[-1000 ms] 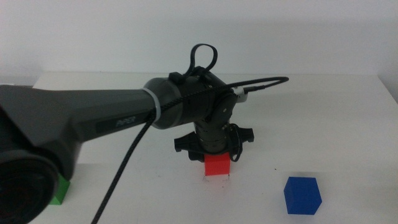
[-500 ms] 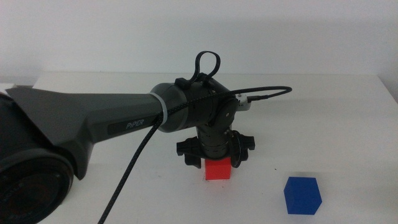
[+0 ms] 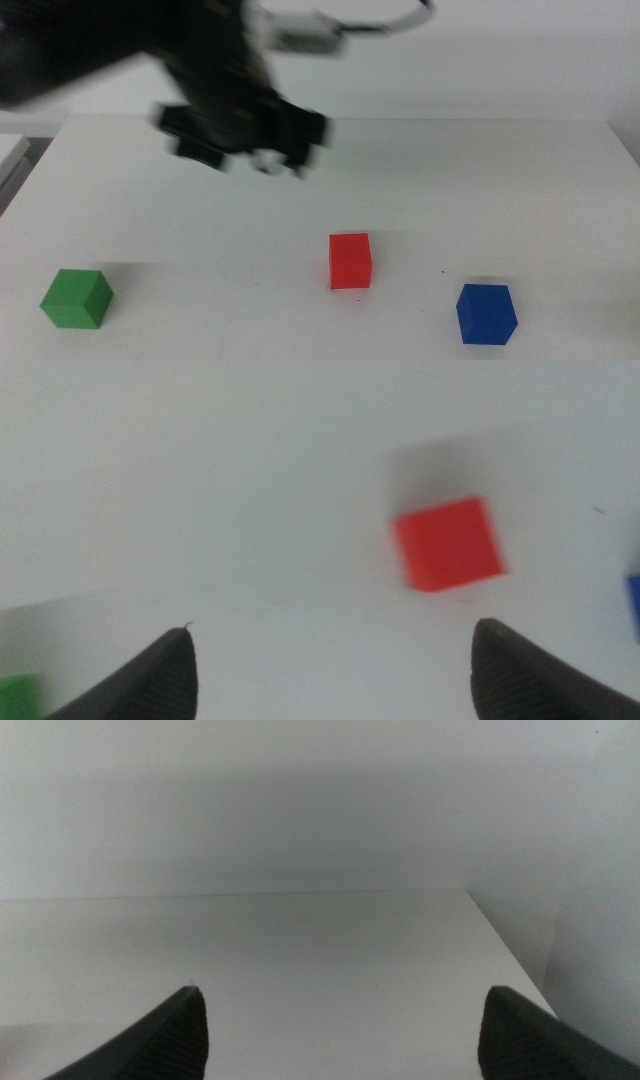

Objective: Stack red cubes first, then green, then blue cubes in a specific spot.

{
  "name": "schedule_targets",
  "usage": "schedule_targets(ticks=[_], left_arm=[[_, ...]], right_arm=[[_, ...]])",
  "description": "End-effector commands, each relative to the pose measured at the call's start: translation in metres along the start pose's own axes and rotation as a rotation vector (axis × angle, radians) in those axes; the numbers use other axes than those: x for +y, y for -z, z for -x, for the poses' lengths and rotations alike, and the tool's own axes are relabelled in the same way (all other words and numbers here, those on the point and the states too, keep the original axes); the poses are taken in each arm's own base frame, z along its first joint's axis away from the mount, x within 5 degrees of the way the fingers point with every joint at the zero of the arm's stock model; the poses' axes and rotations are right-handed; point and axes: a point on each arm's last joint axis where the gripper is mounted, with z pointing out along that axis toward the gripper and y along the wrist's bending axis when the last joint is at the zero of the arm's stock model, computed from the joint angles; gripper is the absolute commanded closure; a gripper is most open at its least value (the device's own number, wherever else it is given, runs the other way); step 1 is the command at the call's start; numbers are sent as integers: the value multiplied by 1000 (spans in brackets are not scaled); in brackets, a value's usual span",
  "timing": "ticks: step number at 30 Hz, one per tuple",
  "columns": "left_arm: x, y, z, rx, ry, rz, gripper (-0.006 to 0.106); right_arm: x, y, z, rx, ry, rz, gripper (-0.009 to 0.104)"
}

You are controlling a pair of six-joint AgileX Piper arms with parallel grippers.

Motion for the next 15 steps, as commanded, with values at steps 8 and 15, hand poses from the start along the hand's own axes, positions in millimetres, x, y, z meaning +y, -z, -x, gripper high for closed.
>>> schedule_targets(ticks=[8, 15], left_arm=[[135, 54, -60, -11, 158, 51, 7], [180, 26, -102, 120, 206, 30, 7]], right_arm=[[0, 0, 0, -10, 17, 1, 2], [0, 0, 0, -10, 17, 1, 2]])
